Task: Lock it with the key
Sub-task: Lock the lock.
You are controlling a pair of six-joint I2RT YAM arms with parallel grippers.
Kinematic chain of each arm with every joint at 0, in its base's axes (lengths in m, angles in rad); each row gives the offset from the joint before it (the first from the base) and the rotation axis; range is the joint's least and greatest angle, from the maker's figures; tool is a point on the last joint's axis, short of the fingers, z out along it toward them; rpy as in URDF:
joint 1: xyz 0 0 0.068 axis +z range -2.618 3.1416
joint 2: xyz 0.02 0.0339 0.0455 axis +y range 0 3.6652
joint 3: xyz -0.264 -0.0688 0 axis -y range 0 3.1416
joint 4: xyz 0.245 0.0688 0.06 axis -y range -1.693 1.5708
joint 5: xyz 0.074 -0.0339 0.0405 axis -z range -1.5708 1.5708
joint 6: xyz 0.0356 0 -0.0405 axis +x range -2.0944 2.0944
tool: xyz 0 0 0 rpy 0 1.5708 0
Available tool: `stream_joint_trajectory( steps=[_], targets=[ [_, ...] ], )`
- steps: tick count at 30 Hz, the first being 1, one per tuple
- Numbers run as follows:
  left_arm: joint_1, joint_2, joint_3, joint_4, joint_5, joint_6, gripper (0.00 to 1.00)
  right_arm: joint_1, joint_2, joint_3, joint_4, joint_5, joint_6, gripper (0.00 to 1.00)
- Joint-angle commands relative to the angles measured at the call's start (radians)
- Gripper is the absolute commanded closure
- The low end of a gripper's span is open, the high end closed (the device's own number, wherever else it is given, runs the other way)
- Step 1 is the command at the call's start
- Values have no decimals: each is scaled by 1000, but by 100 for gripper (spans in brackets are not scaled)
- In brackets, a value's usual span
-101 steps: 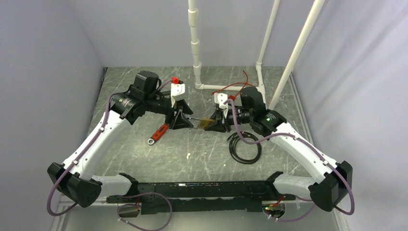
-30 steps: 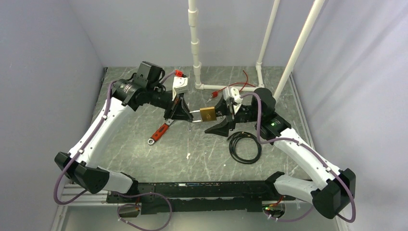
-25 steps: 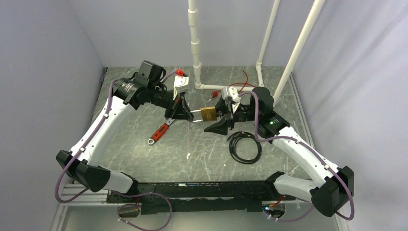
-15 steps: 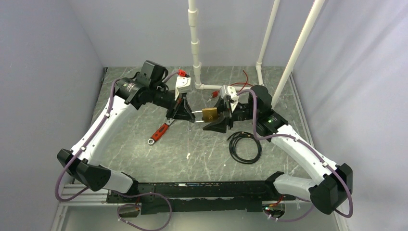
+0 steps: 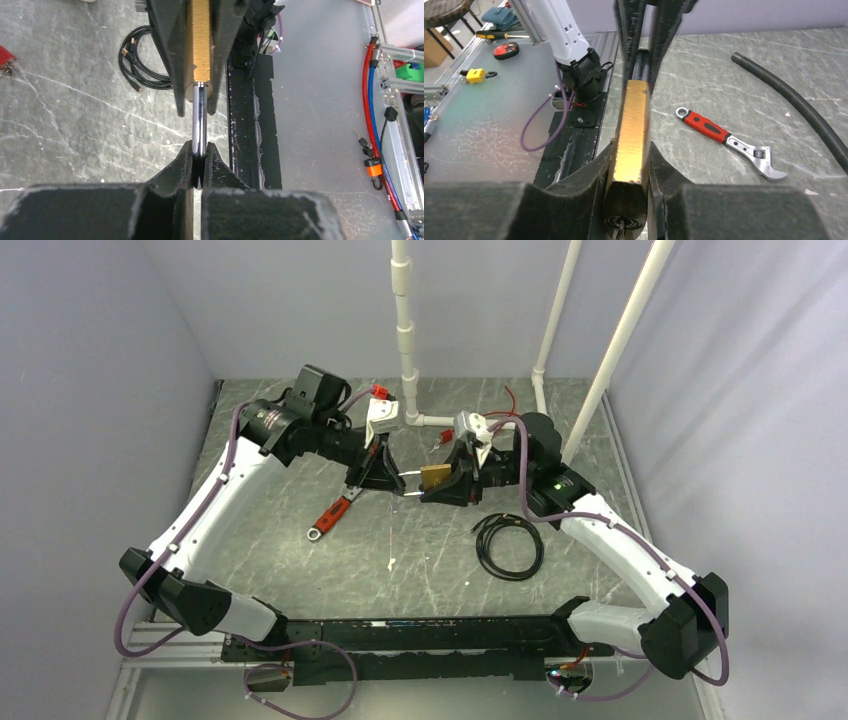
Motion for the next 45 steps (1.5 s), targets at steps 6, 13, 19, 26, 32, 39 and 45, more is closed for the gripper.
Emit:
stream_joint_trajectory(
  steps=[6, 13, 19, 26, 32, 39, 45],
  targets=[
    [11, 0, 46, 155, 34, -79, 95, -5, 18, 40, 91, -27, 144, 100],
    [222, -65, -48, 428, 185, -343, 26, -125, 37, 9, 476, -35, 559, 100],
    [271, -110, -197, 845, 216, -697, 14, -143, 50, 8, 695, 33, 789, 100],
    [255, -60, -261, 1295, 265, -1097, 22, -145, 54, -9, 745, 52, 871, 100],
    [196, -50, -256, 1268, 271, -1078, 27, -145, 59, -14, 726, 64, 856, 100],
    [158, -62, -280, 1177, 242, -1025, 31, -145, 63, -14, 728, 69, 863, 100],
    [145, -58, -277, 1121, 243, -988, 44, -145, 65, -14, 728, 69, 863, 100]
  ],
)
